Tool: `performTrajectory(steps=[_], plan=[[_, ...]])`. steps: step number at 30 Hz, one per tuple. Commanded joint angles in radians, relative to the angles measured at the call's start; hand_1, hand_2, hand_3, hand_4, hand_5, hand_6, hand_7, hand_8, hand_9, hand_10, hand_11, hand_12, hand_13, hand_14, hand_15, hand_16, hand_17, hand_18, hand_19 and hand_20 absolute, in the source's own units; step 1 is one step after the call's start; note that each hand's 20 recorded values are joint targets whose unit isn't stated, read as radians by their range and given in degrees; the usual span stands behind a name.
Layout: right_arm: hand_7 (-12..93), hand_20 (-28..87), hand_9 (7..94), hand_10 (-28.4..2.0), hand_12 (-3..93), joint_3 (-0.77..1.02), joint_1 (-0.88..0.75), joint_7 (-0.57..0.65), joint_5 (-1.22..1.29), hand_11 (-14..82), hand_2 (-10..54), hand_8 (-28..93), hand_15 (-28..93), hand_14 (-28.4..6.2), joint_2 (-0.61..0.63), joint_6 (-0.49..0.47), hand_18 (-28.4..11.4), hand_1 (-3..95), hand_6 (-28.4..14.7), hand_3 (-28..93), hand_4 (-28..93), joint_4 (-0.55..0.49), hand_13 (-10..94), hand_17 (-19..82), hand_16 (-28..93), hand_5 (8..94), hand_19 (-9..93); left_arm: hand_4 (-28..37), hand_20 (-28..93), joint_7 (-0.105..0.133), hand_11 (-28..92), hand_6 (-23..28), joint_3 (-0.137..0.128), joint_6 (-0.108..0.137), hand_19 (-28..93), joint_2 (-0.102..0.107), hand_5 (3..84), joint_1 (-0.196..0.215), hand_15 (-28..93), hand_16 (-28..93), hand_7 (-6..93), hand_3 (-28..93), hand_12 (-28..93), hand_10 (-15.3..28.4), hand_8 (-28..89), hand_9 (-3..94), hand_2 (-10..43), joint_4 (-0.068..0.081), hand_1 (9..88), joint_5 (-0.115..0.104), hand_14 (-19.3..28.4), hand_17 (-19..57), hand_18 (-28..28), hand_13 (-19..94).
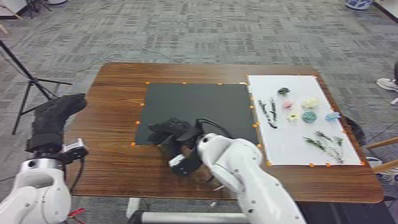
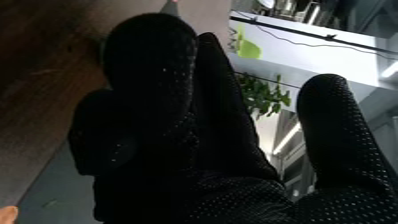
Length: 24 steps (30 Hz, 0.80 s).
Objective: Arrange flowers
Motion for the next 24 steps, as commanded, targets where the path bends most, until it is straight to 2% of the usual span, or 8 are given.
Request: performTrajectory(steps=[1,5,7,14,24], plan=[[12,32,62.2,-16.0,7.6,0.02,-0.064,0.052,0.054,7.6,13.8,-7,44,-7.8,0.057,-0.035,-15.5,20.0,-6.0,59,-14,-0.088,94,65,33,63.5,93,-25.3,20,0.004,22,2.4,-0.031,-0.005,8,-0.006,55.6,0.042,20,1,22.3,69,17,13.8,-7,55.0,5.4,-0.021,26.2,-0.01,17.6,6.3,12.9,43],[12,32,62.2,-16.3,7.6,0.024,-0.088,0.069,0.064,7.5,13.7,-6,44,-7.8,0.074,-0.022,-15.4,21.1,-6.3,57,-13,-0.094,94,65,34,63.2,93,-25.4,20,0.0,23,2.3,-0.037,-0.01,8,-0.004,55.6,0.041,21,1,22.5,69,17,13.8,-7,55.0,5.4,-0.022,26.0,-0.005,17.4,6.3,12.9,44],[12,32,62.4,-16.4,7.7,0.026,-0.095,0.075,0.064,7.5,13.7,-6,44,-7.8,0.069,-0.027,-15.4,21.2,-6.4,57,-13,-0.091,94,65,34,63.3,93,-25.4,20,0.001,23,2.3,-0.038,-0.009,8,-0.002,55.6,0.04,21,1,22.6,69,17,13.8,-7,55.1,5.3,-0.022,26.0,-0.01,17.4,6.3,12.9,44],[11,32,62.3,-17.0,7.7,0.028,-0.098,0.08,0.039,7.5,13.9,-6,43,-7.9,0.052,-0.029,-15.4,23.3,-6.9,54,-12,-0.065,94,65,34,63.0,93,-25.5,20,-0.003,23,2.2,-0.021,-0.024,8,-0.001,55.6,0.016,21,1,23.0,69,17,13.7,-7,55.1,5.3,-0.015,25.9,-0.006,17.4,6.4,13.0,44],[11,32,62.7,-17.4,7.8,0.042,-0.09,0.103,0.055,7.5,14.4,-6,44,-7.7,0.018,-0.036,-15.1,24.5,-7.3,52,-10,-0.023,94,65,34,62.8,93,-25.5,20,-0.002,23,2.1,-0.015,-0.023,8,-0.005,55.5,0.012,21,1,23.2,69,17,13.6,-8,55.1,5.3,-0.01,25.8,-0.011,17.3,6.4,13.0,44]])
